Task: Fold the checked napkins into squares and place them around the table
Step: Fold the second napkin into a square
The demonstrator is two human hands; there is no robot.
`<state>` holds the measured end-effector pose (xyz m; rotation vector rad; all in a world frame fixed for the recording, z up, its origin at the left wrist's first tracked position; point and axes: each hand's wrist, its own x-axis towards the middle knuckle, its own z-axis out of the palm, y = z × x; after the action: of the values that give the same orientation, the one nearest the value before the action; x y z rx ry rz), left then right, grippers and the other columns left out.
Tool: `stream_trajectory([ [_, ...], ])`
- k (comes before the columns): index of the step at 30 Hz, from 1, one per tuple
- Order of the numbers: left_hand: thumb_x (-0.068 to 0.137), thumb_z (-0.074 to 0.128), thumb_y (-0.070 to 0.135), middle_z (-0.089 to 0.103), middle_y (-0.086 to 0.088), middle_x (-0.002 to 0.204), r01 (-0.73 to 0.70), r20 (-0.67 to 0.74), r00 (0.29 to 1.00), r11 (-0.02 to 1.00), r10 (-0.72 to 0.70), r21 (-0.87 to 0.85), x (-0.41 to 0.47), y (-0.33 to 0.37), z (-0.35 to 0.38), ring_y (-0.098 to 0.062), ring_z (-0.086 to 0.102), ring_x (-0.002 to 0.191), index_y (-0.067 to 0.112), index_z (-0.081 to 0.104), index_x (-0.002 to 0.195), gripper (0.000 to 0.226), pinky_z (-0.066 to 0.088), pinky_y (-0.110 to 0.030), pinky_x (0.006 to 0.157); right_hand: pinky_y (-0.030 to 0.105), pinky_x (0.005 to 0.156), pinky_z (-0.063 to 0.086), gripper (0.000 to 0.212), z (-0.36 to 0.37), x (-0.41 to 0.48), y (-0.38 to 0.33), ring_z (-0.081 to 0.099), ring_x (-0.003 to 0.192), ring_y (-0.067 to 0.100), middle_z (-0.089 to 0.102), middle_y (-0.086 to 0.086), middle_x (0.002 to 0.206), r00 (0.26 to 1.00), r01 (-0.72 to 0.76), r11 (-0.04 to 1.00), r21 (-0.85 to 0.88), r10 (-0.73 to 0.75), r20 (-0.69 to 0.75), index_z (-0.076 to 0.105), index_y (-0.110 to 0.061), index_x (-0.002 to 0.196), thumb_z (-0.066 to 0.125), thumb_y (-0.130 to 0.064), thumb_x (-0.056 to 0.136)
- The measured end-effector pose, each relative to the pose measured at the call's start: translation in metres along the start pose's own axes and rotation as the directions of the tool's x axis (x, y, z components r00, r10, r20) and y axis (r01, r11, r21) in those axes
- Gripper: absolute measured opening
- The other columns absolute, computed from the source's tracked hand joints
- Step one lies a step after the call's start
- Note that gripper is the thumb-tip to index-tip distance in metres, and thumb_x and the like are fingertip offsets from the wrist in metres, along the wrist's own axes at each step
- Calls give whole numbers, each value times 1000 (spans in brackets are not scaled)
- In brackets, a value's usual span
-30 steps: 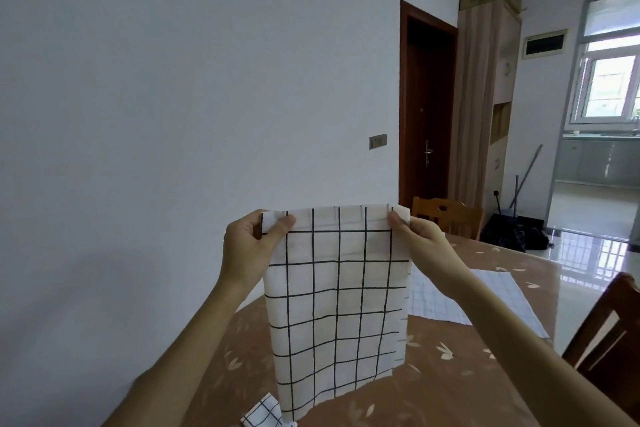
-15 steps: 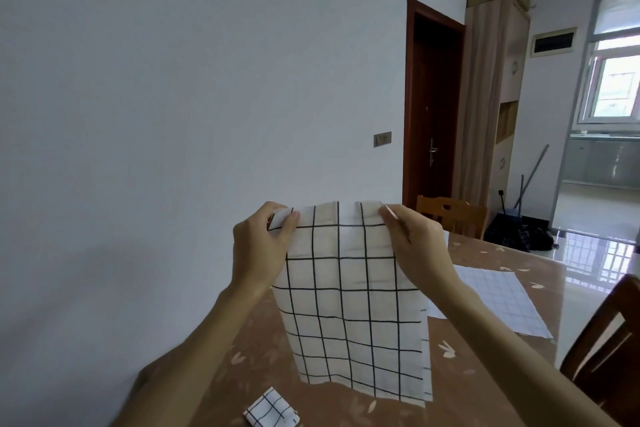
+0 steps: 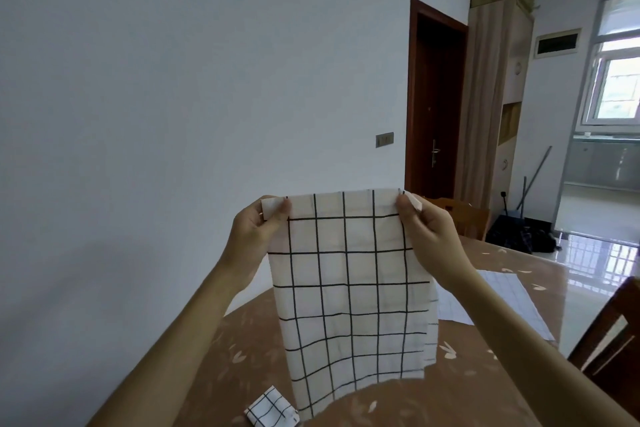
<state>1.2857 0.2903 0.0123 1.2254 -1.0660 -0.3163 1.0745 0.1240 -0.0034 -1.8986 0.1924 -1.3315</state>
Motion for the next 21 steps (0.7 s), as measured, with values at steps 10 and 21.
stream_trajectory([
  [10, 93, 57, 38, 75, -11, 107, 110, 130, 988, 980, -89, -167, -2, 14, 14, -23, 73, 98, 4, 68, 113, 40, 60, -33, 79, 44, 72, 42, 64, 7, -1, -19, 52, 76, 30, 59, 20, 81, 990, -132, 977, 166, 122, 66, 59, 11, 97, 52, -52, 99],
  [21, 80, 81, 26, 66, -4, 132, 96, 237, 971, 943, -19, -318, 1, 13, 55, -18, 65, 118, 17, 75, 91, 16, 56, -27, 89, 46, 94, 56, 32, 43, -1, -40, 69, 105, 35, 73, 19, 106, 974, -197, 942, 272, 156, 165, 74, -6, 107, 54, -29, 100],
])
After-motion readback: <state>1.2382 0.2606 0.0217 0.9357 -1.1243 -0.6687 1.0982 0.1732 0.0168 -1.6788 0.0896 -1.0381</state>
